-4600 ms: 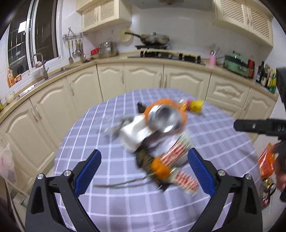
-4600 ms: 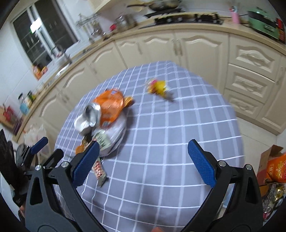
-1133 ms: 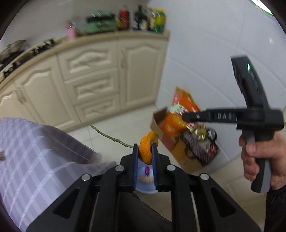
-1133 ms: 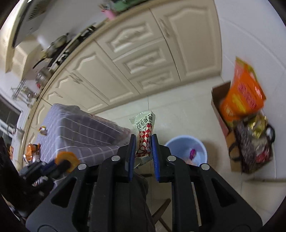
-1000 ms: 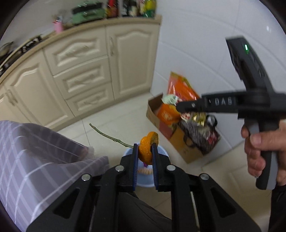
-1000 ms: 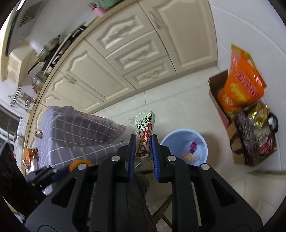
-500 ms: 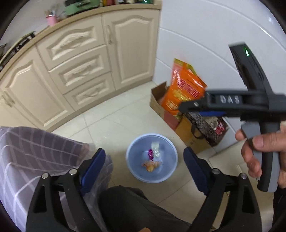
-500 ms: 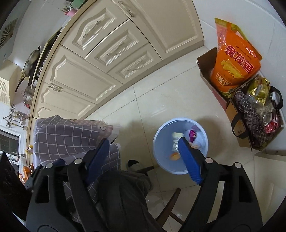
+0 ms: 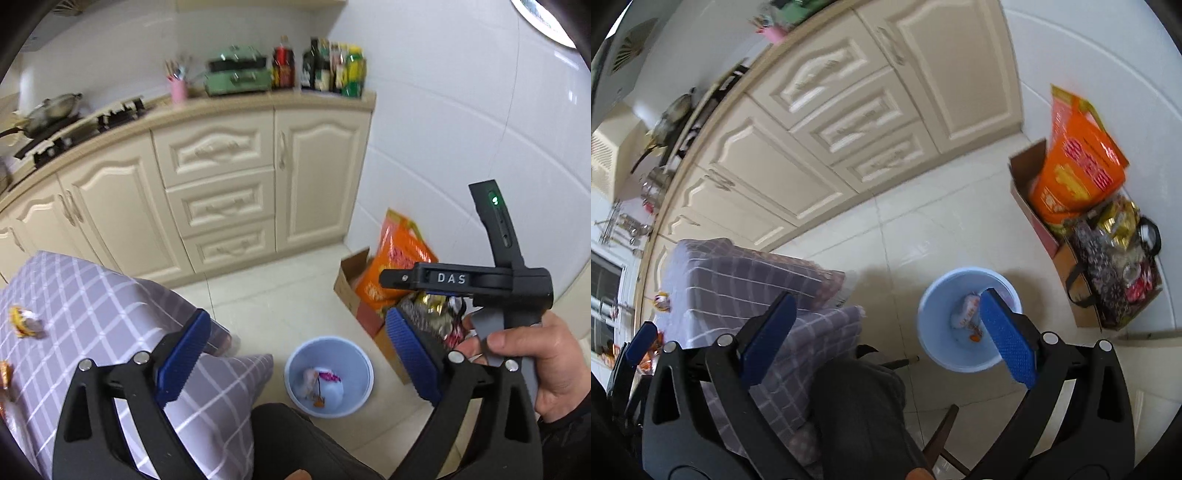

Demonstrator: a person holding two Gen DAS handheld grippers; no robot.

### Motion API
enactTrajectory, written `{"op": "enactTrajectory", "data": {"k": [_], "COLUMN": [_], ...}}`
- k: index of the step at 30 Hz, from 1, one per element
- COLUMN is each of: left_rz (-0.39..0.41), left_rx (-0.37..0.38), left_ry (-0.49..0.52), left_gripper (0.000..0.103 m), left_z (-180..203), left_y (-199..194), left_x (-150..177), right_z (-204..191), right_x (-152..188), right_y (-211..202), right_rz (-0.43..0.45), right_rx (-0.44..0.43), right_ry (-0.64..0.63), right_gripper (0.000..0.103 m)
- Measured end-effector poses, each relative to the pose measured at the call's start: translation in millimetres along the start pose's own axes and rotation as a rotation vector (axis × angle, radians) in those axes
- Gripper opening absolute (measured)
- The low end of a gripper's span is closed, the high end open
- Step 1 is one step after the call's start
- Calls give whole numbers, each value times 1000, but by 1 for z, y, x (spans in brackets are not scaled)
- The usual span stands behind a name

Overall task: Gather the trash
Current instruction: 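Bring both open tools back over the trash pile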

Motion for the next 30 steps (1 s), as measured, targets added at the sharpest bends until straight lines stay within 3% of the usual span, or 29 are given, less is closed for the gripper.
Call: {"op": "enactTrajectory", "data": {"k": [9,16,30], "left_rz": [105,158,186], "left_rx": [-112,-234,-470], "left_ry": [-85,-165,-369], "left_gripper": [95,95,96], "left_z": [-44,-87,-172], "left_y": [-70,-126,-228], "left_x": [-4,12,88], "right_z": [-101,-172,-288], "right_x": [11,39,116], "right_y": [-39,-54,-57], "right_rz": [54,52,10], "right_rx": [-112,-183,-289], "right_ry": [-169,-304,-544], "right_gripper": [97,97,97]}}
Point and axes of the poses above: each gripper's, at about its wrist camera, not at the fingertips, and y roughly the way its jaws point, z to its right, x to its underside, the point moved 7 cm from there along y, roughly the way its jaws point, and after that the axes turned 12 degrees about y, right-handed, at the moved point
